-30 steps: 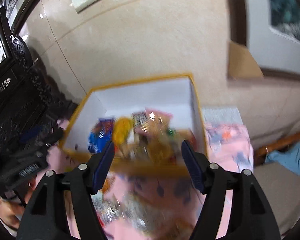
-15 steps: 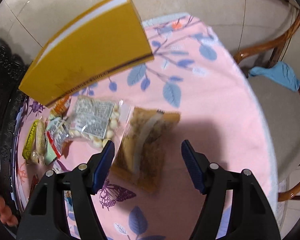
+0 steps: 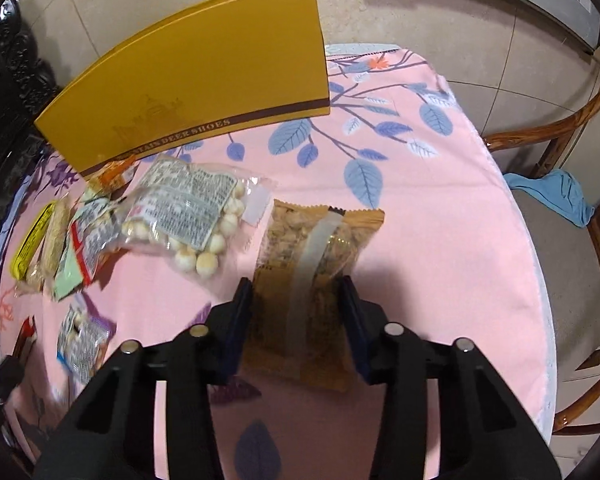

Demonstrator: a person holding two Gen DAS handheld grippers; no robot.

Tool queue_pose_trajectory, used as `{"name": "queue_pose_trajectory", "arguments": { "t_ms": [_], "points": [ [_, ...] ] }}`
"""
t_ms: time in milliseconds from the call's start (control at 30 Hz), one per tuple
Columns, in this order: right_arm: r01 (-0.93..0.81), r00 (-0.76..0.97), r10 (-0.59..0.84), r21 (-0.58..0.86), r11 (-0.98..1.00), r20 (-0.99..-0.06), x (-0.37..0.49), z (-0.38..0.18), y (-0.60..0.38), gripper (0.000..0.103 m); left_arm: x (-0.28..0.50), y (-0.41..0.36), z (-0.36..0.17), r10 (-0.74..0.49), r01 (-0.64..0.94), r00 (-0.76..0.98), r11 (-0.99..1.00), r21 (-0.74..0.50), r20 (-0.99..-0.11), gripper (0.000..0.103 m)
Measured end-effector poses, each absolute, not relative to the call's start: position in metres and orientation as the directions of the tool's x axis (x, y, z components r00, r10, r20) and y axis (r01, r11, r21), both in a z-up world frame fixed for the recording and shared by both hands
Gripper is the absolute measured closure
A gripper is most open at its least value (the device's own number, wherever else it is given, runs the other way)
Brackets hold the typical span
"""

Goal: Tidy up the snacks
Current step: 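Grasp the tan peanut bag with the right tool while the left tool grasps the white-ball packet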

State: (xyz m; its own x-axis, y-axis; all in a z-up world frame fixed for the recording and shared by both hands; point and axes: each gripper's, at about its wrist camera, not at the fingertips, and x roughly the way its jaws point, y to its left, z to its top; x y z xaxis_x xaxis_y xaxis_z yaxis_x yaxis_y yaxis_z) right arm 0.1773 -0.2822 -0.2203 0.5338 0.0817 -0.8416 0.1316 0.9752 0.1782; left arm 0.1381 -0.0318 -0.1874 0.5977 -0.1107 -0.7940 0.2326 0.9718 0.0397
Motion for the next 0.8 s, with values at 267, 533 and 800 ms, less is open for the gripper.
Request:
{"name": "queue_pose_trajectory", "arguments": {
  "t_ms": [267, 533, 800],
  "points": [
    [0.104, 0.528, 0.173, 0.266, 0.958, -0.831, 0.143, -0.222, -0.280, 0.064, 0.149, -0.066, -0.219, -0.145, 0.300, 0.576, 0.953, 0.044, -0.804, 0.007],
    [0.112, 0.540, 0.204, 0.310, 0.944, -0.816, 0.137, -0.222, -0.280, 0.063, 0.166, -0.075, -0.242, -0.145, 0.308, 0.556, 0.950, 0.041, -0.819, 0.008],
    [0.111, 0.549, 0.212, 0.323, 0.940, -0.808, 0.137, -0.223, -0.283, 0.063, 0.167, -0.071, -0.244, -0.174, 0.309, 0.546, 0.951, 0.004, -0.819, 0.026]
  ]
}}
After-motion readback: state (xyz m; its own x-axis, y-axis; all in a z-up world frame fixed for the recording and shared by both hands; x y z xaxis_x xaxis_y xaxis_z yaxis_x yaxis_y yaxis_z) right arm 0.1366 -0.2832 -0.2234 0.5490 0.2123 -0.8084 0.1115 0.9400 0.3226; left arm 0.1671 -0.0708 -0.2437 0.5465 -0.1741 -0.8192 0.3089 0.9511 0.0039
